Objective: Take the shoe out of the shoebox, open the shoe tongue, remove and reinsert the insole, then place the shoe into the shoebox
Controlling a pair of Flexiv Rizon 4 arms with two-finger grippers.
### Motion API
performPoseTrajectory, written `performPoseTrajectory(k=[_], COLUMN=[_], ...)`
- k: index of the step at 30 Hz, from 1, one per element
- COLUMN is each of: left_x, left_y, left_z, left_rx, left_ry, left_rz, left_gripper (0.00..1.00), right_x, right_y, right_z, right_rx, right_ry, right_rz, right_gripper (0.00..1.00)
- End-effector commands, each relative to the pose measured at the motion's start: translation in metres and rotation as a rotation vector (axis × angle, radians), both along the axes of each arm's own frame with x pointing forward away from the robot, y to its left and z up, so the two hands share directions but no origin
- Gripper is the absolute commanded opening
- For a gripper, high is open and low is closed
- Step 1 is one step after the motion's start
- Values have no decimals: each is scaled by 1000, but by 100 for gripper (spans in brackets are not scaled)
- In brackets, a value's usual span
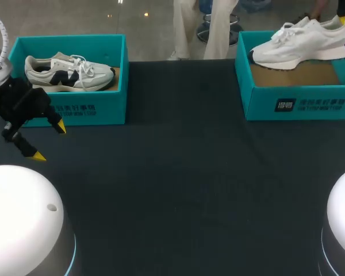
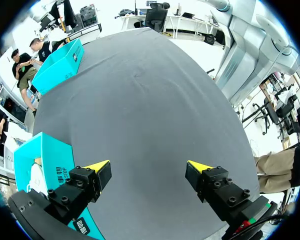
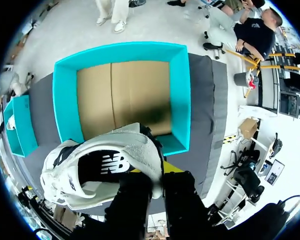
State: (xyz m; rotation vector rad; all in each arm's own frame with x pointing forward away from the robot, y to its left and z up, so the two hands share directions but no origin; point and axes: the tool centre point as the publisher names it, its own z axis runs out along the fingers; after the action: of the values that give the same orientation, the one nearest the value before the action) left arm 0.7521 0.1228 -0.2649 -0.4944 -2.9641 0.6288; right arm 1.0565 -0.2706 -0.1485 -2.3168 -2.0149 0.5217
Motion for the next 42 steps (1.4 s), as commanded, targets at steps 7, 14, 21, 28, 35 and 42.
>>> performPoseTrajectory(k=[7,14,21,28,35,42], left_x=[0,0,0,0,0,0], left_y=[1,1,1,1,1,1], left_z=[0,0,0,0,0,0], left_rx=[1,1,1,1,1,1], left_ry=[0,0,0,0,0,0], left_rz=[0,0,0,0,0,0], left_gripper=[100,100,100,100,100,100], right_x=[-6,-11,-13,-10,-3,2], right_y=[-5,-20,-33,-38,-44,-47], right_z=[-13,-19,-24,-30,-42,-62], right_rx=[-57,-65,-61,-53,-44,-34], right_ry=[-82,-145,-159,-173,-183,-173], right_rz=[-111,-135,-169,-198,-232,-249], right_gripper=[0,0,0,0,0,0])
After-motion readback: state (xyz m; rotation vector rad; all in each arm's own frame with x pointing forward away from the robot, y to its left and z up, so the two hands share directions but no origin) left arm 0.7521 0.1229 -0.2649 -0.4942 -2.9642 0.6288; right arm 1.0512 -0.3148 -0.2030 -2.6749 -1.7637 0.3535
